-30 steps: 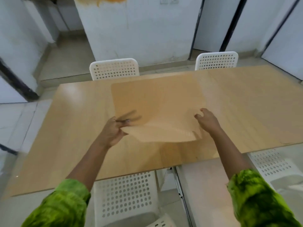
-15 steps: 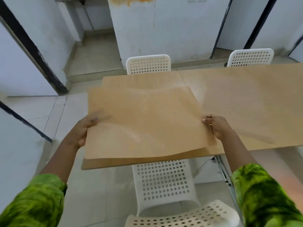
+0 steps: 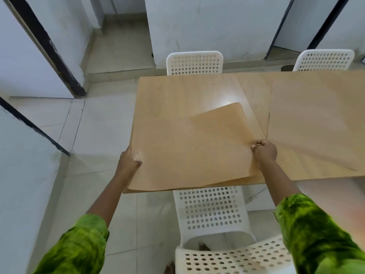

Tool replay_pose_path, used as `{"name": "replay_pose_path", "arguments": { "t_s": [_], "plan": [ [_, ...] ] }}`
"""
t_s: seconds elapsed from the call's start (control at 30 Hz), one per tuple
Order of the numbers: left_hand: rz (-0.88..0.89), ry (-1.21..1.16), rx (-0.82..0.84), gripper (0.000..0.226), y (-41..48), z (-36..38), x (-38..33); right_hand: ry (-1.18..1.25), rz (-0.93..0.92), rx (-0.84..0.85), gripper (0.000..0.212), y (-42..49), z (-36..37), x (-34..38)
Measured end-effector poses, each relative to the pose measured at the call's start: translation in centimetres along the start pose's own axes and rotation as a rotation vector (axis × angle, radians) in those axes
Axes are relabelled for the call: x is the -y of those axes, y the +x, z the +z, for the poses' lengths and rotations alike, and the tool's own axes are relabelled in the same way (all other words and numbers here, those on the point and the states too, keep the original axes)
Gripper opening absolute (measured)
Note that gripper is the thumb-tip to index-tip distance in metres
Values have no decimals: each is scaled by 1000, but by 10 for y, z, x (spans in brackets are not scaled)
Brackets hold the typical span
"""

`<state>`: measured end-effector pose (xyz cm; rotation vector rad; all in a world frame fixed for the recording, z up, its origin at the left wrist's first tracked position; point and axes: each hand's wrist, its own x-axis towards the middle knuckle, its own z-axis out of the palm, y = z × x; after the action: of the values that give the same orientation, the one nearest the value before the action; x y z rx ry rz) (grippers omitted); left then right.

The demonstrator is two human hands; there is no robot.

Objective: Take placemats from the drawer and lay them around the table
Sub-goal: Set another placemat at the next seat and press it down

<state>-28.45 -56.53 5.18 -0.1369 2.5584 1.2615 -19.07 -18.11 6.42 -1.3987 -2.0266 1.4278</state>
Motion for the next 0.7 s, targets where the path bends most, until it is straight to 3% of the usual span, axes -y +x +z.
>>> {"name": "replay_pose_path", "arguments": {
  "t_s": [0.3, 0.43, 0.7],
  "plan": [
    [15, 371, -25, 63, 14, 25, -9, -529, -111, -46, 31, 11, 7, -20],
    [-15, 540, -43, 59, 11, 27, -8, -607, -178, -79, 28, 8, 11, -26],
    [-12, 561, -38, 52, 10, 26, -1, -649, -265, -141, 26, -1, 13, -40]
  ]
}}
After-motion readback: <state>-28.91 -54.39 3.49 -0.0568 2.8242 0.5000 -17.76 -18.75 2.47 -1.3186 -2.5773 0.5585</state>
